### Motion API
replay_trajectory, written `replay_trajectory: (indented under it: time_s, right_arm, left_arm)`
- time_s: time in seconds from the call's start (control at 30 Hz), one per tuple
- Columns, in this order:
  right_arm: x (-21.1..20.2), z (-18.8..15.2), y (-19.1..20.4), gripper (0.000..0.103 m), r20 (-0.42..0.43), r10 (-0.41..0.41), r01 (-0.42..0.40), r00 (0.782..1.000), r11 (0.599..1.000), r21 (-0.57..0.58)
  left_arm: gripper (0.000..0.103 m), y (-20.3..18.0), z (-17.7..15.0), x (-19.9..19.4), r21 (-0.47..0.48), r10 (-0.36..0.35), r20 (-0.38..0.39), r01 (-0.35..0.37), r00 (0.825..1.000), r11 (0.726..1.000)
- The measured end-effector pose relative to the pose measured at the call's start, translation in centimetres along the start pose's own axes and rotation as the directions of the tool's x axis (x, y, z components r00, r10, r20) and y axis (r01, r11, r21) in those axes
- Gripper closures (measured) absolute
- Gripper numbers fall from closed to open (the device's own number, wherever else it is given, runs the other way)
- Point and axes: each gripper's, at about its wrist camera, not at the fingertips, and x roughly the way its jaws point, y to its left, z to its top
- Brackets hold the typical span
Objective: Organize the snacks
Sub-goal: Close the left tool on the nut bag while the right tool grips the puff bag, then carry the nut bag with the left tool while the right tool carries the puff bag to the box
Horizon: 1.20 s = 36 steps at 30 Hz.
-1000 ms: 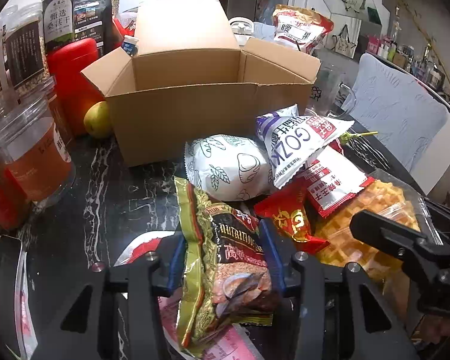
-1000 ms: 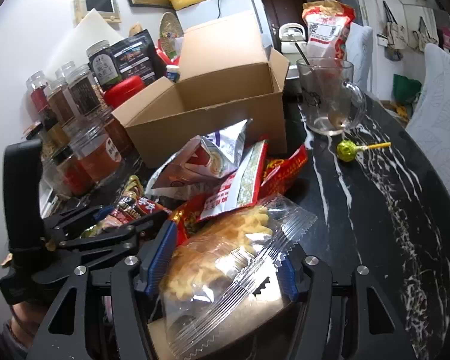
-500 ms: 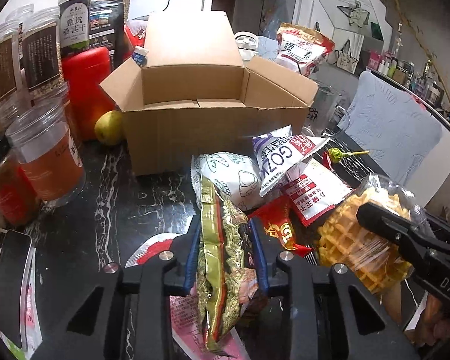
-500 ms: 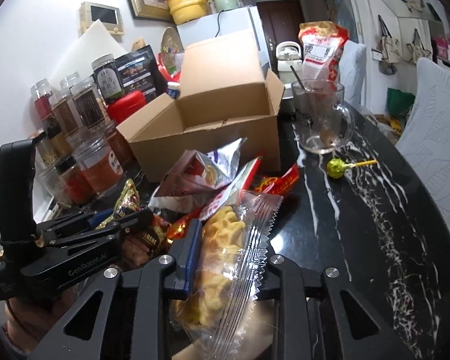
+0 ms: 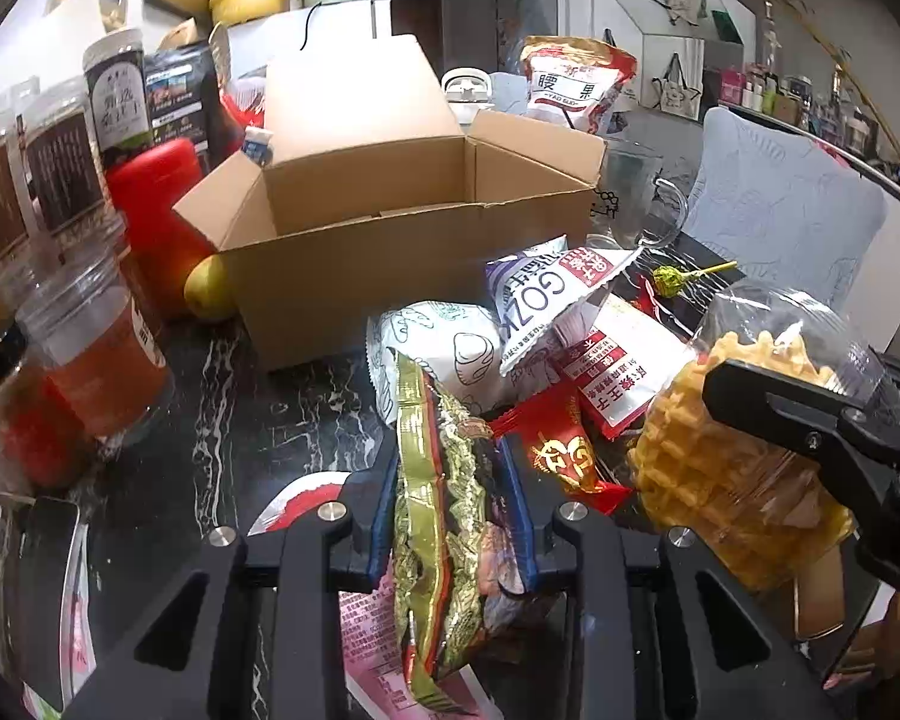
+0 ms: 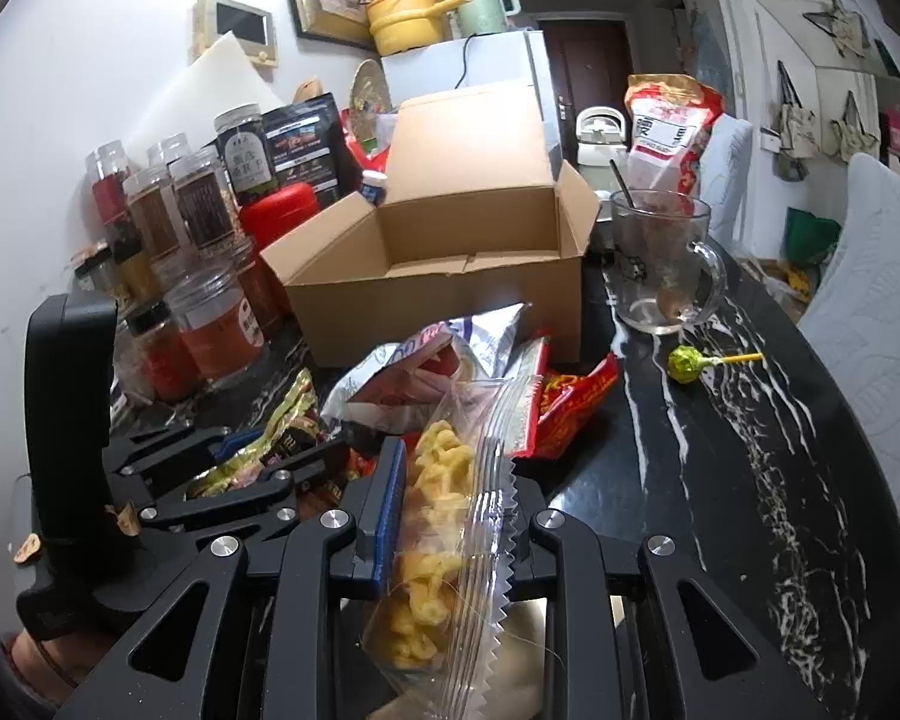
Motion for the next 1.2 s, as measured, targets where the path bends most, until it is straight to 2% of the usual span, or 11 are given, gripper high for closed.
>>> replay_trajectory:
  time_s: [0.1, 0.2, 0.33, 0.47, 0.7, 0.97, 1.2]
  right_arm:
    - [-0.1, -0.2, 0.3, 0.075, 0.005, -0.005, 0.005, 1.000, 1.000, -0.017]
    - [0.1, -0.3, 0.7, 0.075, -0.002, -0.005, 0.005, 1.000, 0.999, -0.038]
    - [0.7, -0.8, 1.1, 0.071, -0.025, -0.001, -0.001, 1.000, 0.999, -0.052]
    - [1.8, -1.5, 0.6, 0.070, -0.065, -0.007, 0.006, 0.998, 1.000, -0.019]
    - [1.3, -1.5, -0.2, 0.076, -0.031, 0.053, -0.052, 0.998, 0.998, 0.037]
    - [0.1, 0.4, 0.7, 0.077, 0.019, 0.069, -0.070, 0.997, 0.998, 0.010]
    - [-1.2, 3.0, 1.6, 0.077, 0.080, 0.093, -0.092, 0.992, 0.996, -0.020]
  left_arm:
    - [0.065, 0.1, 0.0, 0.6, -0.009, 0.004, -0.027, -0.004, 1.000, 1.000]
    - [0.061, 0.5, -0.2, 1.3, -0.055, -0.035, -0.075, 0.031, 0.997, 0.998]
    - [0.061, 1.1, -0.3, 1.9, -0.107, -0.088, -0.100, 0.077, 0.991, 0.991]
    - [0.061, 1.1, -0.3, 2.2, -0.104, -0.098, -0.111, 0.087, 0.989, 0.991]
    - [0.071, 1.0, -0.1, 0.8, -0.113, -0.098, -0.052, 0.092, 0.994, 0.989]
    - [0.074, 1.8, 1.5, -1.1, -0.130, -0.117, -0.007, 0.115, 0.993, 0.985]
    - [0.074, 2.1, 4.0, -3.5, -0.121, -0.113, 0.074, 0.121, 0.991, 0.985]
